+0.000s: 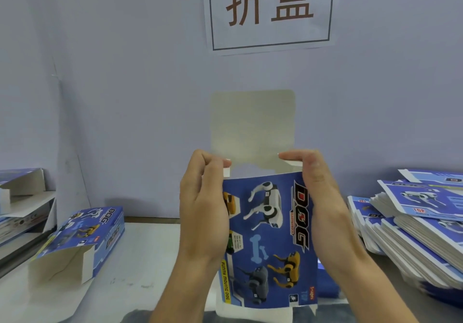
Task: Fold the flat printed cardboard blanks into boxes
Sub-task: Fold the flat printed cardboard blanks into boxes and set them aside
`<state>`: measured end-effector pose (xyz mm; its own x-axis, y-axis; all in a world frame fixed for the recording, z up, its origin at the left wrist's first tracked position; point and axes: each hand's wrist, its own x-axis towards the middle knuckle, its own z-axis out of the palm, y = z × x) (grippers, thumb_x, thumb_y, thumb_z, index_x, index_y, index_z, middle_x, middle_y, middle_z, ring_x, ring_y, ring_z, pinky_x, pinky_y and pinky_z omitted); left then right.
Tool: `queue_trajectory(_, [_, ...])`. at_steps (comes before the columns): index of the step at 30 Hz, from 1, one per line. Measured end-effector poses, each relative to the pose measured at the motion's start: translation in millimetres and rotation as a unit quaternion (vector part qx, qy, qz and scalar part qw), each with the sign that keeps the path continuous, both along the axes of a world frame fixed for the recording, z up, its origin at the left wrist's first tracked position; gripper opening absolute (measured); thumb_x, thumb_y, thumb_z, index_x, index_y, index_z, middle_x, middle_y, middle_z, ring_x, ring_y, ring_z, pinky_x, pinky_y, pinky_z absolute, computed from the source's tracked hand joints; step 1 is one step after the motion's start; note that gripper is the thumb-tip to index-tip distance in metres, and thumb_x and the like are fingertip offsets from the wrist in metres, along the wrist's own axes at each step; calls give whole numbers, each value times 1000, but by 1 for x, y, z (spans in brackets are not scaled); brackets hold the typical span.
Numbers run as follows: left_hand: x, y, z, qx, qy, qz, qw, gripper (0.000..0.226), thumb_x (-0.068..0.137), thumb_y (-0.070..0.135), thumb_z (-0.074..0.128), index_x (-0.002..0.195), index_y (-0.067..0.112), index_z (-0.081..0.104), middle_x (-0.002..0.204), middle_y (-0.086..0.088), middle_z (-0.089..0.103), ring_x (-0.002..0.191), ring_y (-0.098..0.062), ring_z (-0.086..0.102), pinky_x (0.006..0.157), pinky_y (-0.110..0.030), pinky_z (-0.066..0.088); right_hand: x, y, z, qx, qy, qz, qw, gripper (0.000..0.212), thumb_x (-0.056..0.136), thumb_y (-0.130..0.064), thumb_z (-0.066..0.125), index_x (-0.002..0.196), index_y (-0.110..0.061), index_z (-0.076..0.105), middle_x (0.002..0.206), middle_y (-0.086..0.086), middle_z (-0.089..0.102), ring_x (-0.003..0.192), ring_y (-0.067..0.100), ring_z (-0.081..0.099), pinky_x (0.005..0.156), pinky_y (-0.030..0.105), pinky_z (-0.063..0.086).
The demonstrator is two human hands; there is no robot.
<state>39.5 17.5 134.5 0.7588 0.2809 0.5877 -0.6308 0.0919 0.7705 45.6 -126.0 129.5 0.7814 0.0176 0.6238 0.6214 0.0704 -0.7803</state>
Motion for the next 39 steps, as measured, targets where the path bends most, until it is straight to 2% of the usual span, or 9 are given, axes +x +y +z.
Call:
queue_trajectory(4, [1,3,-2,28,-24,6,999,19,93,16,42,76,16,52,52,4,42,41,-4,39,37,-18,31,-2,1,0,34,23,0,999,26,87,-40,46,96,-18,57,52,-7,52,45,7,56,40,18,42])
queue_trajectory(8, [-4,-2,3,2,-4,-27,1000,28,81,29,41,99,43,58,93,-16,60,68,-37,55,58,-48,47,-6,0,3,59,53,17,997,15,82,-34,45,94,-31,53,56,-2,51,46,13,53,39,25,42])
queue_trajectory(12, [-7,-2,6,2,28,-38,999,46,82,37,41,115,68,49,108,-16,59,84,-53,59,71,-74,47,-4,-1,4,51,67,8,996,58,69,-47,50,125,-60,48,71,8,42,65,26,46,61,42,48])
queue_trajectory(17, [-4,-1,4,17,5,-23,1000,31,81,31,44,102,50,58,90,-1,66,73,-23,56,62,-57,51,-3,-2,3,57,62,44,995,40,77,-36,44,112,-51,56,65,9,54,59,26,54,52,42,48])
queue_trajectory(25, [-2,-1,-5,-71,-37,-15,997,40,81,55,43,84,18,56,101,-13,72,90,-32,73,60,-38,54,-5,1,-3,135,22,27,990,35,97,-40,35,95,-16,60,92,15,70,70,28,70,54,33,52])
queue_trajectory(29, [0,-1,-4,-58,-21,-2,998,35,88,42,39,85,9,52,86,-9,71,72,-25,72,51,-33,49,-5,1,-3,104,51,13,993,36,105,-37,33,97,-16,61,98,14,72,77,31,70,64,38,53])
queue_trajectory(32, [-2,-5,1,-39,-33,7,999,34,90,43,38,93,15,56,84,-18,59,68,-28,53,50,-33,46,-16,-18,-4,20,-16,100,995,28,106,-5,35,117,-8,60,106,1,61,86,1,61,93,31,50])
queue_trajectory(35, [0,0,1,-57,-2,6,998,25,85,52,38,102,51,57,86,10,70,77,-18,61,57,-35,52,-6,-25,5,-33,2,158,987,77,81,3,61,147,-31,40,127,0,58,112,1,59,109,33,44])
queue_trajectory(39, [3,3,-1,-46,12,-33,998,41,82,58,42,121,55,53,110,9,73,104,-20,72,79,-37,60,-4,-37,-3,-10,12,198,980,84,73,-29,82,137,-62,39,115,13,73,102,38,71,80,49,59])
